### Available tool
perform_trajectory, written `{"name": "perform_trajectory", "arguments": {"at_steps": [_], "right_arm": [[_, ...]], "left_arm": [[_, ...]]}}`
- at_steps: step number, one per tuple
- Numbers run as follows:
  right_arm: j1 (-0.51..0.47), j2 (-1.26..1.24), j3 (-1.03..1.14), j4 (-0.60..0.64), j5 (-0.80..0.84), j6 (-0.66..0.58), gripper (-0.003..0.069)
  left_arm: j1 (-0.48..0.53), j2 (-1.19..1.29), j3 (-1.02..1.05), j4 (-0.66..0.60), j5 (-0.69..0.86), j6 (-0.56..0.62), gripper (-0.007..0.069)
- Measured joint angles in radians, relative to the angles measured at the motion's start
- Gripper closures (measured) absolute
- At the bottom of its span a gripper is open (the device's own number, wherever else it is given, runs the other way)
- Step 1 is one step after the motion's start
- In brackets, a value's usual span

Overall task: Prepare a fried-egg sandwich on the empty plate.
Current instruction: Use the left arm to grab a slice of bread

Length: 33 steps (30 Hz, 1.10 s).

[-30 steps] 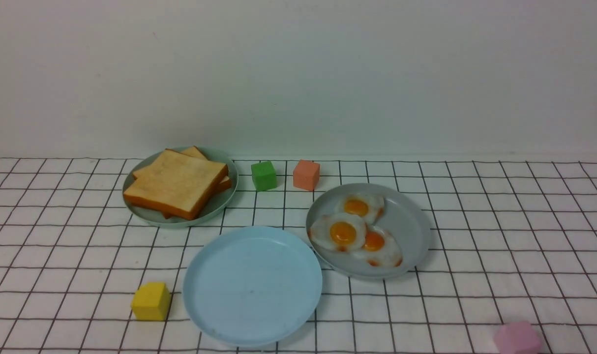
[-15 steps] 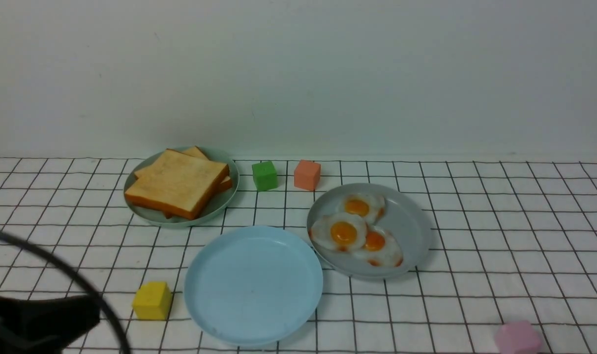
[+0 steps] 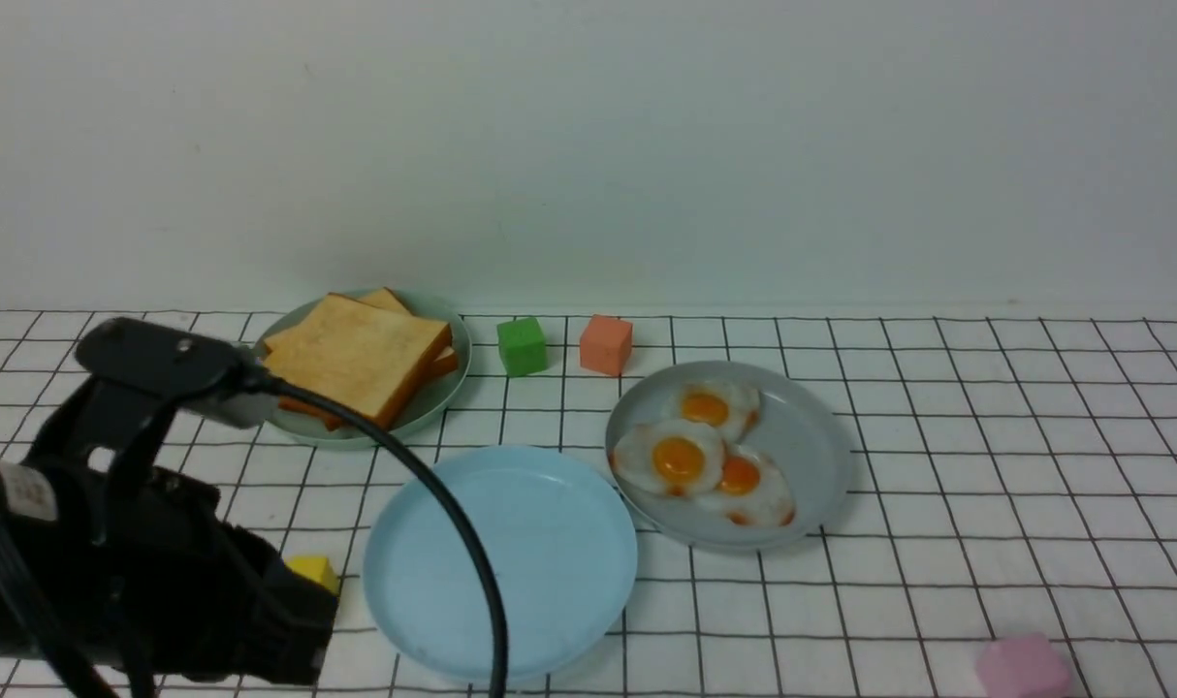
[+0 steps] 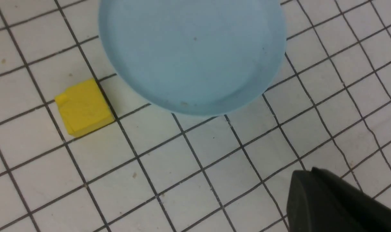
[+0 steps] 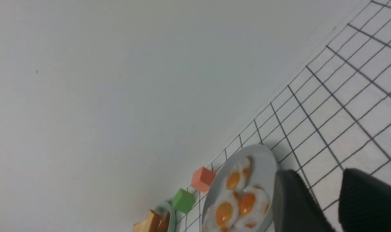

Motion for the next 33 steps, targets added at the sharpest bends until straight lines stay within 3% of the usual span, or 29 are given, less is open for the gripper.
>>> {"name": "perform_trajectory", "arguments": {"at_steps": [2,6,11,14,18,23,28,33], "right_arm": [[0.009,0.000,-0.024,0.008,0.054,-0.005,0.0418],[0.059,0.068,-0.212,-0.029,0.323,-0.141,0.0464],[0.085,0.346,-0.541,-0.163,0.715,-0.336,0.0629],[0.098,0.490,-0.678,-0.243,0.871,-0.389,0.0669],[0.168,0.596,-0.774,-0.300,0.911,-0.391,0.0666],[0.269,0.658,-0.857,-0.328,0.888,-0.405,0.0655],[0.281,0.658,-0.864,-0.329,0.869,-0.409,0.0653],[0.284,0.657,-0.864,-0.335,0.878,-0.410,0.0652]], "left_arm": [[-0.013,0.021,-0.011,0.009,-0.004,-0.027,0.0638],[-0.031,0.113,-0.102,0.055,-0.021,-0.093,0.0638],[-0.031,0.259,-0.258,0.106,-0.005,-0.125,0.0638],[-0.031,0.352,-0.328,0.122,0.013,-0.130,0.0638],[-0.031,0.453,-0.425,0.173,0.017,-0.154,0.0638],[-0.031,0.631,-0.641,0.338,0.035,-0.289,0.0638],[-0.020,0.776,-0.779,0.500,0.071,-0.427,0.0632],[0.047,0.895,-0.897,0.511,0.120,-0.446,0.0568]]}}
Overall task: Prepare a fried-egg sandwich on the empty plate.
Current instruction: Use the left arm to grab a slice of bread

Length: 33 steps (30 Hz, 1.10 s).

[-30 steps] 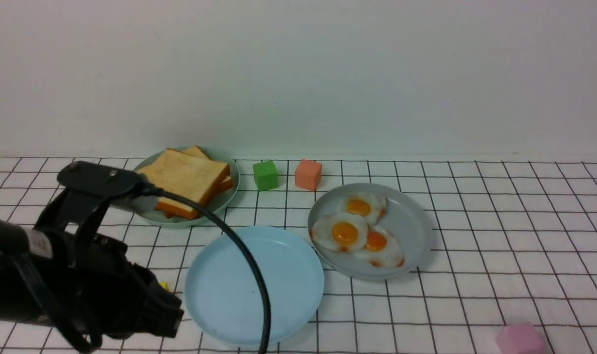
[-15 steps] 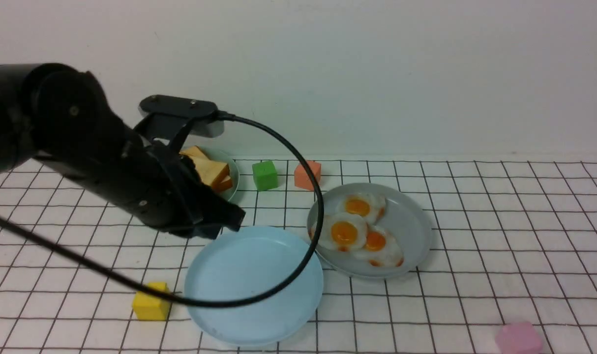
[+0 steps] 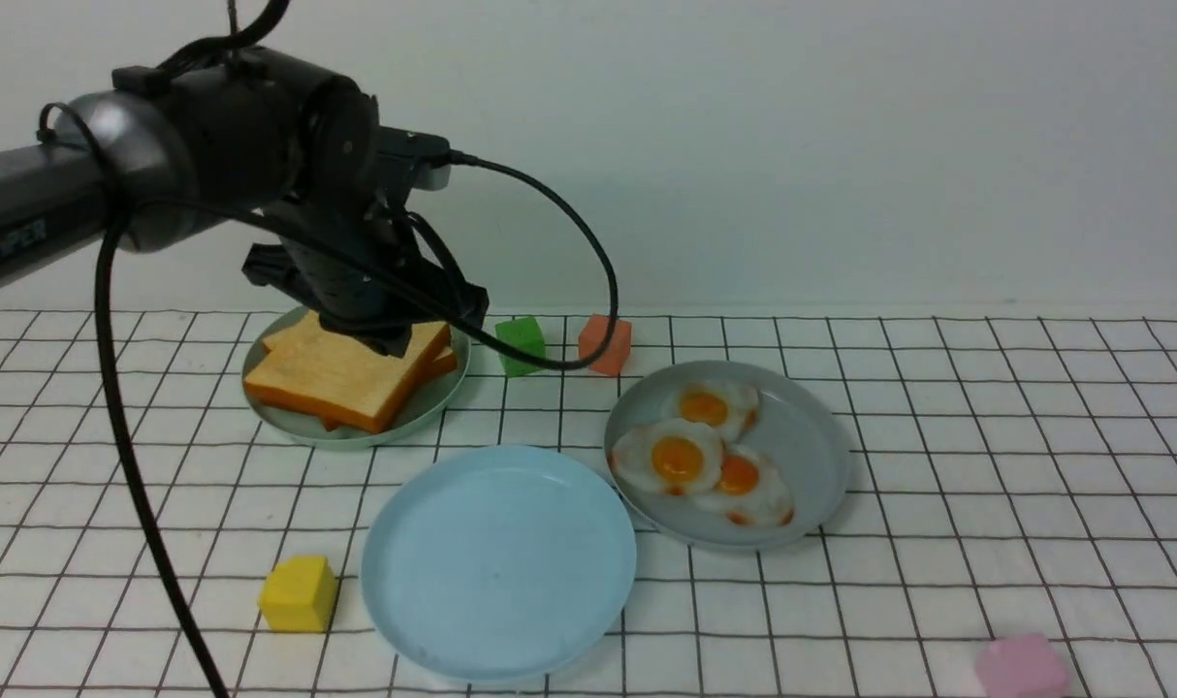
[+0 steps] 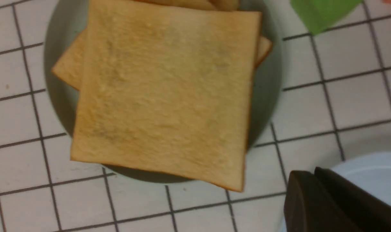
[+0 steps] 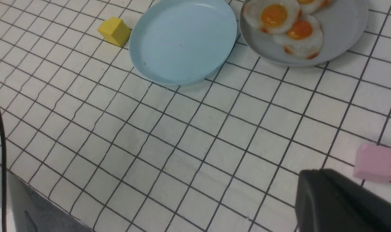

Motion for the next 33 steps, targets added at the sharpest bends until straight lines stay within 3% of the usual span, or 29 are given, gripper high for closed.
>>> {"name": "perform_trajectory", "arguments": {"at_steps": [8,14,19,28,33], "right_arm": [[0.001,0.000,0.000,0.000,-0.004,0.000,0.0648],[0.001,0.000,0.000,0.000,-0.004,-0.001,0.0645],[0.001,0.000,0.000,0.000,-0.005,-0.002,0.0641],[0.001,0.000,0.000,-0.001,-0.005,-0.002,0.0636],[0.001,0.000,0.000,-0.001,-0.005,-0.002,0.0631]], "left_arm": [[0.041,0.092,-0.043,-0.007,-0.031,0.143,0.0396],[0.041,0.121,-0.049,0.025,-0.101,0.155,0.0239],[0.041,0.172,-0.050,0.061,-0.110,0.155,0.0176],[0.033,0.206,-0.057,0.127,-0.110,0.155,0.0188],[0.033,0.208,-0.062,0.108,-0.100,0.157,0.0314]]}}
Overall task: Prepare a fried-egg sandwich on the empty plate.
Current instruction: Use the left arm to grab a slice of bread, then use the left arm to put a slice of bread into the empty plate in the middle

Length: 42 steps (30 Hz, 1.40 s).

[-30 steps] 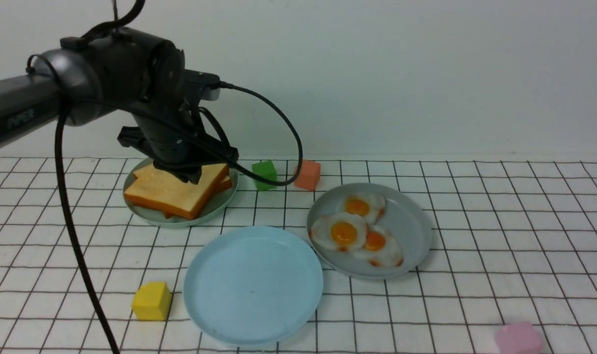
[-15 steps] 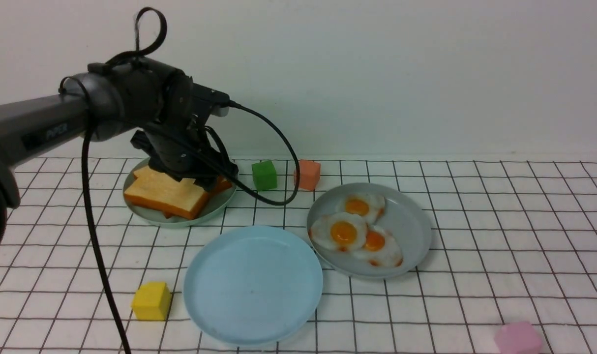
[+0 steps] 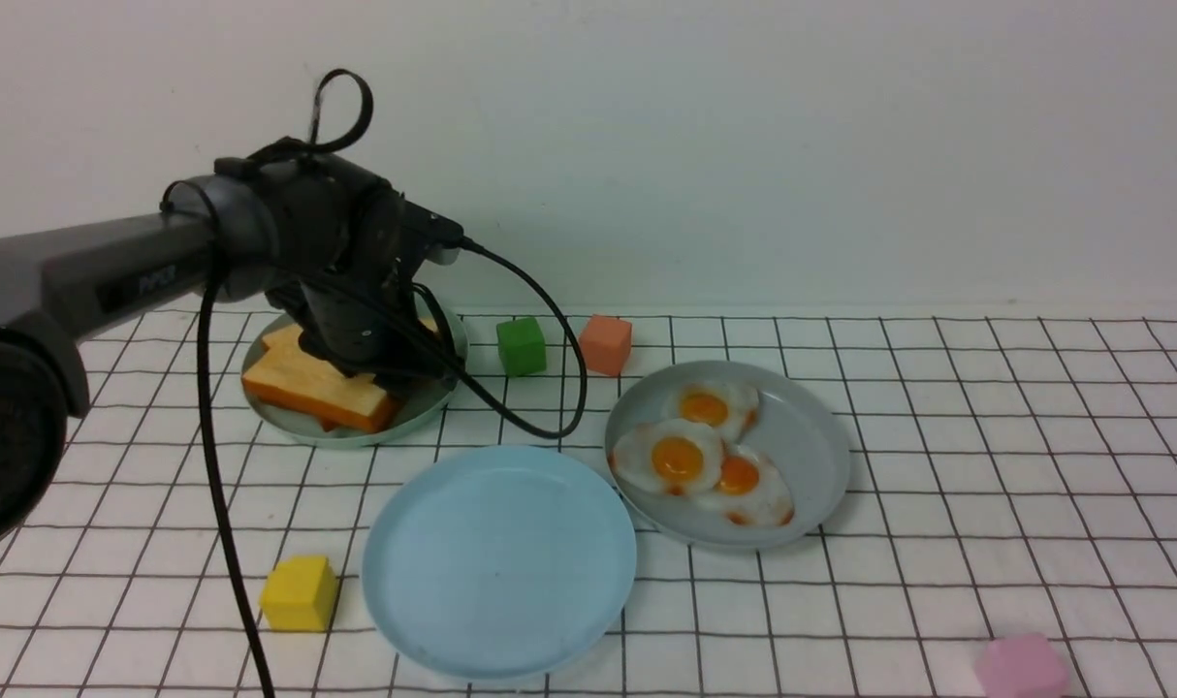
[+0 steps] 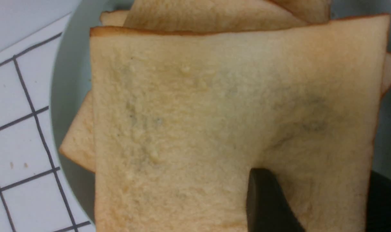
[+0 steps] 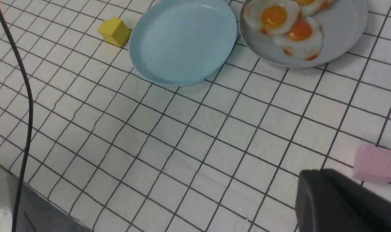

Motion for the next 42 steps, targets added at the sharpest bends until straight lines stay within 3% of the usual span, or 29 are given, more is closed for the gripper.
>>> {"name": "perform_trajectory", "arguments": {"at_steps": [5,8,9,11,19,23,27,31,39,42], "right_arm": [[0.000,0.000,0.000,0.000,0.001,0.000,0.0628],[0.000,0.000,0.000,0.000,0.001,0.000,0.0628],[0.000,0.000,0.000,0.000,0.001,0.000,0.0628],[0.000,0.000,0.000,0.000,0.001,-0.001,0.0628],[0.000,0.000,0.000,-0.003,0.003,-0.022,0.0627],[0.000,0.000,0.000,-0.004,0.010,-0.023,0.0624],[0.000,0.000,-0.001,-0.004,0.014,-0.023,0.0620],[0.000,0.000,-0.001,0.006,0.015,-0.023,0.0619],[0.000,0.000,-0.001,0.026,0.059,-0.023,0.0616],[0.000,0.000,-0.001,0.027,0.073,-0.023,0.0613]], "left_arm": [[0.000,-0.027,0.001,-0.020,0.017,0.005,0.0364],[0.000,-0.072,0.007,-0.031,0.046,0.005,0.0466],[-0.005,-0.120,0.010,-0.035,0.075,0.005,0.0558],[-0.019,-0.185,0.012,-0.036,0.120,0.004,0.0591],[-0.222,-0.448,0.201,-0.054,0.155,-0.025,0.0585],[-0.343,-0.499,0.411,-0.019,0.085,-0.074,0.0585],[-0.398,-0.496,0.519,0.022,-0.024,-0.074,0.0585],[-0.412,-0.469,0.559,0.068,-0.114,-0.062,0.0585],[-0.412,-0.401,0.561,0.119,-0.125,-0.058,0.0583],[-0.412,-0.397,0.561,0.105,-0.110,-0.056,0.0545]]}}
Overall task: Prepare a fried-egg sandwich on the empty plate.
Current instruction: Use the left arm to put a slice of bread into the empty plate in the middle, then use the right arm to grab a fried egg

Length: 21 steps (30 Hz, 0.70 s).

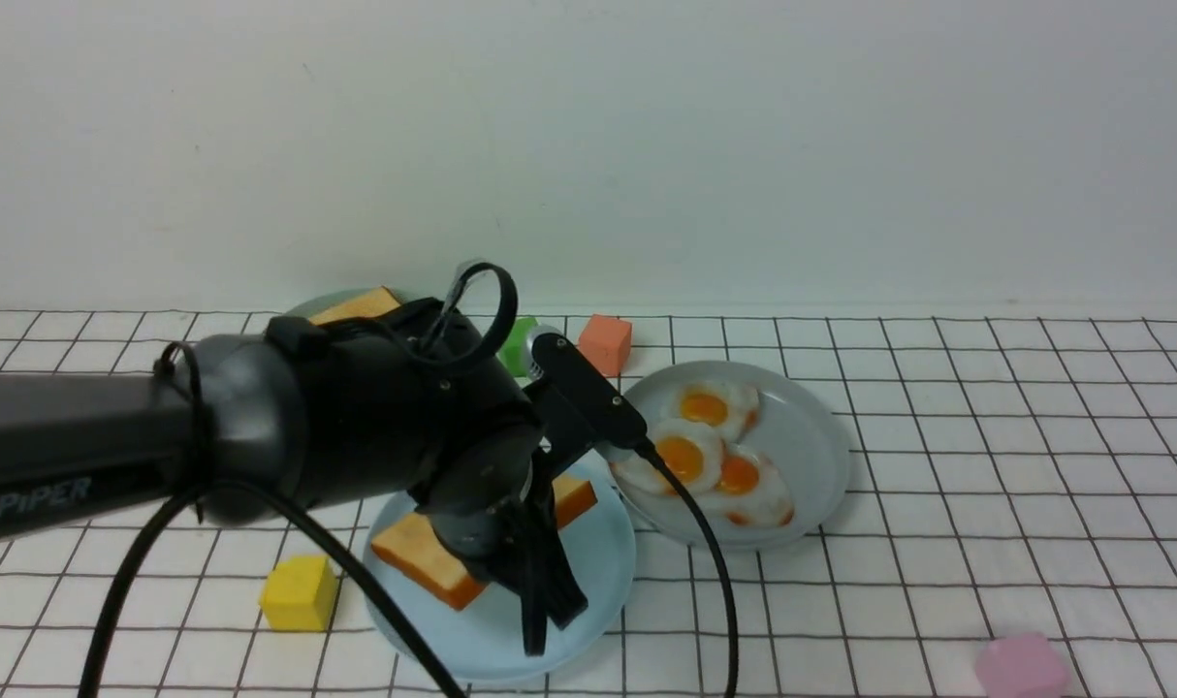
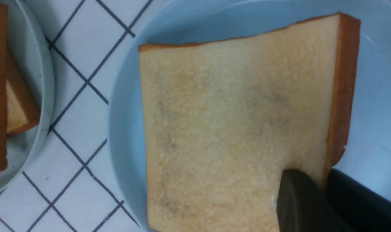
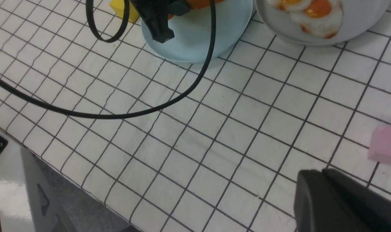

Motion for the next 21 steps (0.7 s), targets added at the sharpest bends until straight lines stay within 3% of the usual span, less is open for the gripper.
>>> {"name": "perform_trajectory", "arguments": {"at_steps": [6,9,12,18,21], "right_arm": [[0.000,0.000,0.000,0.000,0.010,0.000,0.0608],[0.000,0.000,0.000,0.001,0.010,0.000,0.0601],[0.000,0.000,0.000,0.001,0.009,0.000,0.0596],[0.000,0.047,0.000,0.017,-0.037,0.000,0.0576],[0.000,0.141,0.000,0.046,-0.105,-0.001,0.0555]], "left_arm": [[0.000,0.000,0.000,-0.009,0.012,0.001,0.0393],[0.000,0.000,0.000,-0.011,0.032,0.001,0.0276],[0.000,-0.010,0.000,-0.042,0.057,-0.015,0.0221],[0.000,-0.121,-0.022,-0.206,0.130,-0.066,0.0222],[0.000,-0.295,-0.031,-0.319,0.174,-0.074,0.0311]]}}
